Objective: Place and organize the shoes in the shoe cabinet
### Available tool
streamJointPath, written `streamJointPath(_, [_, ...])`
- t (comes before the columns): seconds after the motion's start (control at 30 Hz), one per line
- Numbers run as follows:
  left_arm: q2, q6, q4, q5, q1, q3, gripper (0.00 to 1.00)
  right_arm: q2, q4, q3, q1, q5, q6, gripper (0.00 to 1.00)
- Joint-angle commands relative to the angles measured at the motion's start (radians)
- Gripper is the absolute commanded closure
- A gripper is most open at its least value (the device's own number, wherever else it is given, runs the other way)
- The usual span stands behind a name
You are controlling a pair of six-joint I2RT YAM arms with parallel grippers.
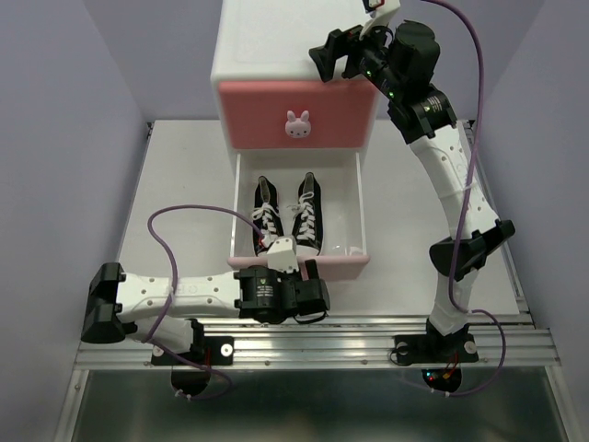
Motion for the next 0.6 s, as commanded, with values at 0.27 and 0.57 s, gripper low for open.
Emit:
streamJointPath(0.27, [0.118, -0.2, -0.112, -0.269, 0.01, 0.017, 0.06, 0.028, -0.16, -0.084, 0.01, 0.013, 0.03, 0.0])
streamJointPath(0.57, [0.191, -0.245, -0.155, -0.352, 0.051, 0.06, 0.26, 0.03, -0.16, -0.095, 0.01, 0.004, 0.038, 0.0])
